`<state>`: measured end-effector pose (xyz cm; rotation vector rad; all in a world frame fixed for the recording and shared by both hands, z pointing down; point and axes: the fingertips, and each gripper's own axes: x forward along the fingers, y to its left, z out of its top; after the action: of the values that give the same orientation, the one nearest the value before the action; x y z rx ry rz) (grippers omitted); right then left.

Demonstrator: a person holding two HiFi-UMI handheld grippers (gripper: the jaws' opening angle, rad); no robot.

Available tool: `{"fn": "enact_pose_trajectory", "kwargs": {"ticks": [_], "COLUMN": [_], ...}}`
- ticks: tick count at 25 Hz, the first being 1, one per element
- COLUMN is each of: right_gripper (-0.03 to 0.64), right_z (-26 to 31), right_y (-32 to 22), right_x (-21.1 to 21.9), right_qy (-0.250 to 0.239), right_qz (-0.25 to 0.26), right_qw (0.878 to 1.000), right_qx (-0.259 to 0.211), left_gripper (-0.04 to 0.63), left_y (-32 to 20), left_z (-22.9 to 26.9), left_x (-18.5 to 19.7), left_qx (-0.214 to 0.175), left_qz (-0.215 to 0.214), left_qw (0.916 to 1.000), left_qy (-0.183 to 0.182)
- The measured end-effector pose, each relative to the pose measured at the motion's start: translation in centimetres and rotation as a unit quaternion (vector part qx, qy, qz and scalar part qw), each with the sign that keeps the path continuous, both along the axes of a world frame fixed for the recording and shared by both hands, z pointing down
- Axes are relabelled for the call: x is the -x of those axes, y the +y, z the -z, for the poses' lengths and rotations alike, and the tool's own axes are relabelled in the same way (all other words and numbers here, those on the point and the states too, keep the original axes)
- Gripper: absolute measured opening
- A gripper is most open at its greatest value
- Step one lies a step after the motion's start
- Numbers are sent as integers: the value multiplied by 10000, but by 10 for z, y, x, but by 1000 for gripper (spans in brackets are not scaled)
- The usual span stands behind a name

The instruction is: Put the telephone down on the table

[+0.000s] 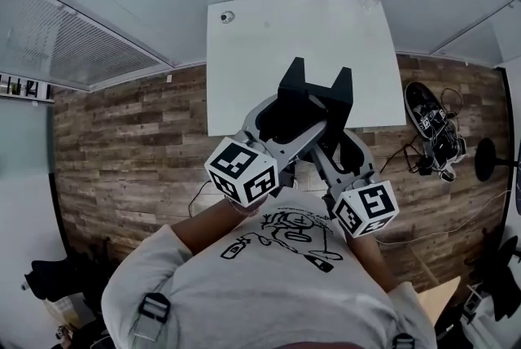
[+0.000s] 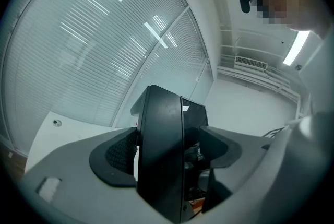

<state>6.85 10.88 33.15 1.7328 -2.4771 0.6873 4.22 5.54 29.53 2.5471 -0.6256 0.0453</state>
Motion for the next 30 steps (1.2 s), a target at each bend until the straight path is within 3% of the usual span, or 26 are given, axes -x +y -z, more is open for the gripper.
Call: {"fn": "enact_pose_trajectory", "kwargs": {"ticks": [17,30], "right_gripper": [213,213], "right_z": [6,6], "right_y": [-156,-187], "right_x": [29,30], "right_qy": [149,67], "right_qz": [490,1154], "right_qw": [9987,9933], "right_qx": [-47,-51], "left_gripper": [359,359], "left_y": [-153,-180], "left_z": [6,6], "left_x": [36,42], "left_qx": [-17,-8], "left_qz": [498,1173], "left_qw": [9985,9930], "left_qy": [220,154]}}
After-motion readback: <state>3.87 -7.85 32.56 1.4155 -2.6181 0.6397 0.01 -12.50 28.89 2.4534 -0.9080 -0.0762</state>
